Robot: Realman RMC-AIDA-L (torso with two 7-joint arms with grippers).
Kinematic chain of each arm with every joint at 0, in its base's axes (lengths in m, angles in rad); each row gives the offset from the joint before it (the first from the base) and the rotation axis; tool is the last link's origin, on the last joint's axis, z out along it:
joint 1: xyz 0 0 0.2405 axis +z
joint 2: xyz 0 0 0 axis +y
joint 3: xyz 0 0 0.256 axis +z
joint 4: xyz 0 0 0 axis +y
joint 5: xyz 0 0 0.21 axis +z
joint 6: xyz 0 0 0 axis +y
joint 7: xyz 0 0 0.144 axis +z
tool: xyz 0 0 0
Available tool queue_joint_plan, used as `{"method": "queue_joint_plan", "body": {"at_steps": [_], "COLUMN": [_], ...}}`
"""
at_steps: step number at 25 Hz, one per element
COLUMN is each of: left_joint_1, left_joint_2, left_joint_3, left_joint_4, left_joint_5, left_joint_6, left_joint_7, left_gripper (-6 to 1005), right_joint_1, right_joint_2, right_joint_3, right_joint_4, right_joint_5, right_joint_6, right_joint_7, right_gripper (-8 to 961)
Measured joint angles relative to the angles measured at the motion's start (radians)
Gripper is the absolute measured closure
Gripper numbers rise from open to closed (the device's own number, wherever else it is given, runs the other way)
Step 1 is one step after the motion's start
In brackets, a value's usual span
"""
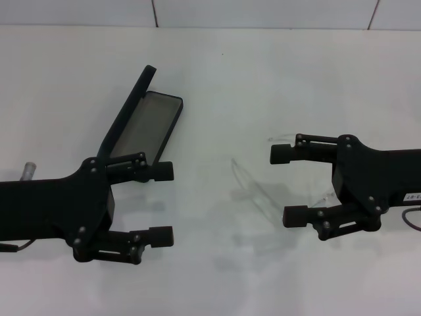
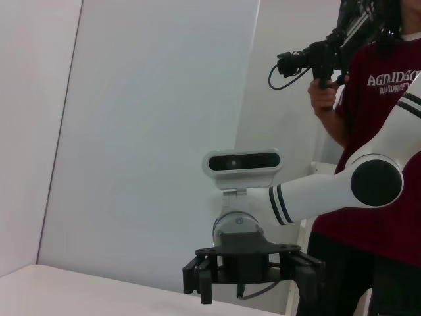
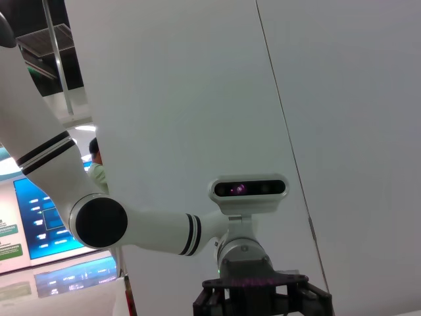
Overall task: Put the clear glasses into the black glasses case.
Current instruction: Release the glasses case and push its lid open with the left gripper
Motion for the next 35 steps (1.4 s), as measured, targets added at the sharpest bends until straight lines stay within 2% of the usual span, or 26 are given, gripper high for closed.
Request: {"method": "queue_joint_plan", "body": {"at_steps": [16,21,24,27,30,32,35], "left_joint_1": [-0.008,-0.016,-0.031,-0.066,-0.113,-0.148,-0.212], "left_joint_2": [0.0,-0.002,-0.003,-0.004,-0.004,-0.007,-0.025], "left_joint_3": [-0.007,-0.031,-0.082,-0.142,-0.15,-0.139,-0.122], "left_joint_4": [0.0,0.007,0.055,0.136,0.243,0.319,0.422], "left_joint_5": [-0.009,-0.059,-0.081,-0.083,-0.063,-0.004,0.143], "left_joint_6": [-0.002,-0.006,-0.01,-0.021,-0.089,-0.17,-0.296], "left_joint_7": [-0.005,-0.052,-0.138,-0.235,-0.384,-0.49,-0.652], "left_gripper": [141,140,140,140,140,140,151], "right_joint_1": [-0.003,-0.007,-0.013,-0.029,-0.045,-0.054,-0.068], "right_joint_2": [-0.002,-0.003,-0.003,-0.006,-0.007,-0.008,-0.008], "right_joint_3": [0.001,0.025,0.049,0.114,0.172,0.214,0.273], "right_joint_4": [0.0,0.0,0.0,0.003,0.01,0.014,0.017], "right_joint_5": [0.013,0.014,0.014,0.014,0.014,0.014,0.014], "right_joint_6": [0.005,0.008,0.011,0.016,0.02,0.02,0.022], "right_joint_7": [-0.019,-0.039,-0.048,-0.073,-0.096,-0.115,-0.138], "right_gripper": [69,69,69,69,69,69,69]}}
